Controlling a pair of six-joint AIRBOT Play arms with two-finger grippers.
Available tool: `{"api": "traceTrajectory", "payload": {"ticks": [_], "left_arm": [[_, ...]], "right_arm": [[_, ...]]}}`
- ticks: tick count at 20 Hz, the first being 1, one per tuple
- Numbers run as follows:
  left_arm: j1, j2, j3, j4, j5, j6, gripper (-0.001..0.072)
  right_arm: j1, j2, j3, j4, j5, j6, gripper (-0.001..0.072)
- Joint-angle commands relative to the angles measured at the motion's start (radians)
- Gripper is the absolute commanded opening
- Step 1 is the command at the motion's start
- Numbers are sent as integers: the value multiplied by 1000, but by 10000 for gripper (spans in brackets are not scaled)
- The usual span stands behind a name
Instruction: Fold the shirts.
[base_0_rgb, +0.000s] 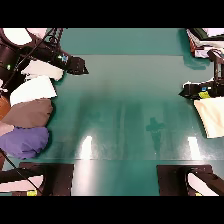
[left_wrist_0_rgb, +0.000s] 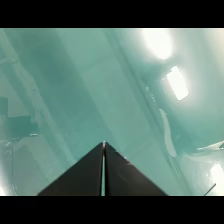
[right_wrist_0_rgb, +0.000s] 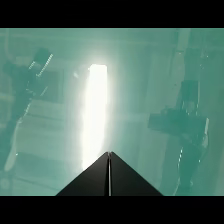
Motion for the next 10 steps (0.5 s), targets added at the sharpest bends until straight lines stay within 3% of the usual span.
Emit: {"api": "traceTrajectory", "payload": {"ticks": [1, 6, 7, 8, 9, 10], "left_arm": [[0, 0, 0, 0, 0, 0, 25], [0, 0, 0, -11, 55, 22, 27], [0, 0, 0, 36, 88, 42, 80], [0, 0, 0, 115, 118, 45, 386], [0, 0, 0, 230, 169, 24, 597], [3, 0, 0, 363, 232, -20, 603]], "right_arm": [[0, 0, 1, 0, -2, 0, 18], [0, 0, 1, 1, -16, 1, 18], [0, 0, 1, 1, -20, 1, 19], [0, 0, 1, 1, -21, 1, 18], [0, 0, 1, 1, -21, 1, 18], [0, 0, 1, 1, -20, 1, 18]]}}
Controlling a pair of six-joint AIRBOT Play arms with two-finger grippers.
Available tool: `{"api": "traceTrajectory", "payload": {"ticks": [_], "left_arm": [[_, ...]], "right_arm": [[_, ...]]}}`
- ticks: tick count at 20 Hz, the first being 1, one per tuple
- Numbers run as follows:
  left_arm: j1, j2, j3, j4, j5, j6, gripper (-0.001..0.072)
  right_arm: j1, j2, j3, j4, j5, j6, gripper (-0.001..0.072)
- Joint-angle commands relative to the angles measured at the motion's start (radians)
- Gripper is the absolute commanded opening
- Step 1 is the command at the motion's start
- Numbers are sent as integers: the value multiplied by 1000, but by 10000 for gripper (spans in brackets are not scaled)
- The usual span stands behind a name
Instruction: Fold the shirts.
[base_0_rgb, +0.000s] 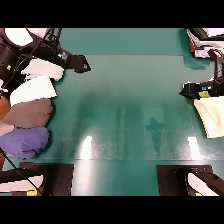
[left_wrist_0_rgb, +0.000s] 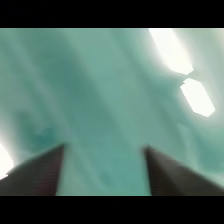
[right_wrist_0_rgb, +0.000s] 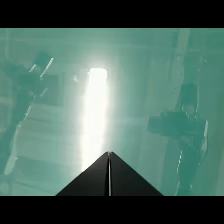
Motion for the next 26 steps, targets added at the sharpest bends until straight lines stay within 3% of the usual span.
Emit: {"api": "traceTrajectory", "payload": {"ticks": [1, 4, 12, 22, 23, 24, 25, 26], "left_arm": [[12, -3, 0, 374, 185, -90, 603], [91, -45, 0, 518, 315, -184, 603], [288, -341, 8, 514, 366, -213, 603], [306, -500, 95, 511, 379, -211, 599], [306, -498, 95, 511, 372, -209, 414], [306, -492, 97, 511, 352, -209, 95], [306, -491, 112, 511, 324, -209, 33], [306, -491, 145, 496, 277, -213, 32]], "right_arm": [[0, 0, 1, 0, -4, 1, 18], [0, 0, 1, 8, -5, 1, 19], [1, 0, 1, 9, -4, 2, 18], [1, 0, 1, 9, -5, 2, 18], [0, 0, 1, 9, -5, 2, 18], [1, 0, 1, 8, -6, 2, 18], [1, 0, 1, 8, -6, 2, 19], [0, 0, 1, 8, -8, 2, 19]]}}
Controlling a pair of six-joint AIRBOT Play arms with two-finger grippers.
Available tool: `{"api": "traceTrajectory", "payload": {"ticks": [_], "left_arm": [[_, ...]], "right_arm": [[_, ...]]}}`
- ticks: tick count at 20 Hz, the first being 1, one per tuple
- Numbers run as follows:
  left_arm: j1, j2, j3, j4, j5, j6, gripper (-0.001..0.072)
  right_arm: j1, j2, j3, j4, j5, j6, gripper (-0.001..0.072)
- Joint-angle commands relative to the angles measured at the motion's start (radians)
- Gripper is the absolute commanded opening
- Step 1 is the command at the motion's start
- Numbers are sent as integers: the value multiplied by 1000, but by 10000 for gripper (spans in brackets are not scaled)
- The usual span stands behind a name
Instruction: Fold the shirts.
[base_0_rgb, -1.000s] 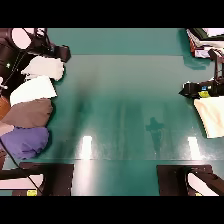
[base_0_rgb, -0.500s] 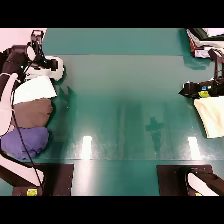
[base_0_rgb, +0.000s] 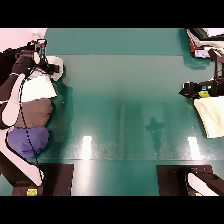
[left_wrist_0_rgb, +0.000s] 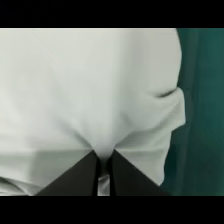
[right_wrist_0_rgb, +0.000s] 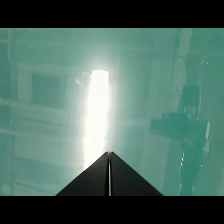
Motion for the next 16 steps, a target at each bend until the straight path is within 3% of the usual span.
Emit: {"api": "traceTrajectory", "payload": {"ticks": [1, 5, 11, 16], "left_arm": [[1, -2, 81, -36, -134, -3, 25], [-1, 45, 309, -146, -339, 5, 23], [-72, 440, 294, -181, -423, 61, 23], [-280, 662, 179, -182, -544, 53, 23]], "right_arm": [[1, 0, 1, 1, -4, 0, 19], [0, 11, 1, 1, -16, 0, 18], [0, 156, 1, 0, -222, 0, 18], [0, 240, 1, 0, -336, 0, 18]]}}
